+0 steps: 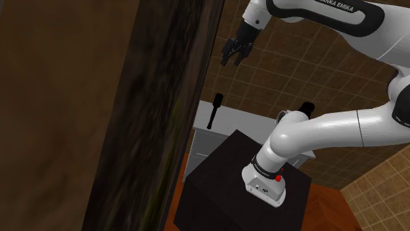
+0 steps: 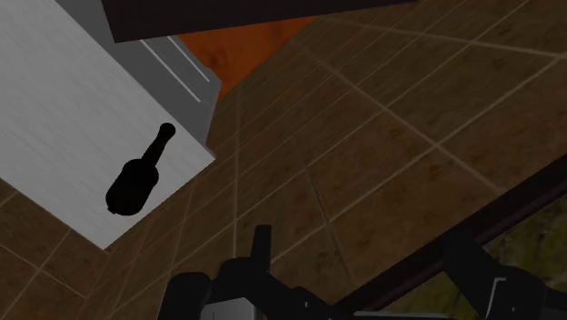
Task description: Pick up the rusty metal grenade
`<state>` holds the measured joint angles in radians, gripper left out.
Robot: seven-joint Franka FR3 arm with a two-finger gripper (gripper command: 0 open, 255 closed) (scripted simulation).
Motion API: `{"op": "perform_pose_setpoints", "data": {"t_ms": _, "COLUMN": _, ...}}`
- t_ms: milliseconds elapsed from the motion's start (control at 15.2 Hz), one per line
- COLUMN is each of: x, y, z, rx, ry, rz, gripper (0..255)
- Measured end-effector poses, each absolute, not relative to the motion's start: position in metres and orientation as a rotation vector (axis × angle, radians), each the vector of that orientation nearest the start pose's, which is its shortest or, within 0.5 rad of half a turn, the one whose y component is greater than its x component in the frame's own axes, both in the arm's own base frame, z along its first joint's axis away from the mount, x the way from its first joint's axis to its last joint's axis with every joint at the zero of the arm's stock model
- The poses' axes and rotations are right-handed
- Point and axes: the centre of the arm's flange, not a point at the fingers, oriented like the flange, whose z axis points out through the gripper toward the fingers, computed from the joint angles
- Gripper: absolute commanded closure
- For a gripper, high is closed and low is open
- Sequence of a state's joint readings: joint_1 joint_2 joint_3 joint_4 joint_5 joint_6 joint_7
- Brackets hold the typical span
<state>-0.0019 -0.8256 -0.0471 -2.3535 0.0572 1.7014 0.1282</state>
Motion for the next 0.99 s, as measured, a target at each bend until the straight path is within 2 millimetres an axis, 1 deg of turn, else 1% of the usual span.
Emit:
{"op": "perform_pose_setpoints", "data": {"t_ms": 66, "x": 0.309, "y": -0.015, "z": 0.617, "rx": -3.021, "ry": 0.254, "rz": -0.256, "gripper": 0}}
{"op": "perform_pose_setpoints", "data": {"t_ms": 198, "x": 0.315, "y": -0.024, "z": 0.606, "rx": -3.025, "ry": 0.242, "rz": -0.243, "gripper": 0}}
{"op": "perform_pose_setpoints", "data": {"t_ms": 396, "x": 0.331, "y": -0.049, "z": 0.580, "rx": -3.035, "ry": 0.216, "rz": -0.213, "gripper": 0}}
{"op": "perform_pose_setpoints", "data": {"t_ms": 528, "x": 0.340, "y": -0.060, "z": 0.562, "rx": -3.041, "ry": 0.196, "rz": -0.193, "gripper": 0}}
{"op": "perform_pose_setpoints", "data": {"t_ms": 726, "x": 0.361, "y": -0.085, "z": 0.534, "rx": -3.051, "ry": 0.167, "rz": -0.162, "gripper": 0}}
{"op": "perform_pose_setpoints", "data": {"t_ms": 858, "x": 0.368, "y": -0.100, "z": 0.514, "rx": -3.057, "ry": 0.147, "rz": -0.140, "gripper": 0}}
{"op": "perform_pose_setpoints", "data": {"t_ms": 990, "x": 0.380, "y": -0.118, "z": 0.497, "rx": -3.063, "ry": 0.127, "rz": -0.120, "gripper": 0}}
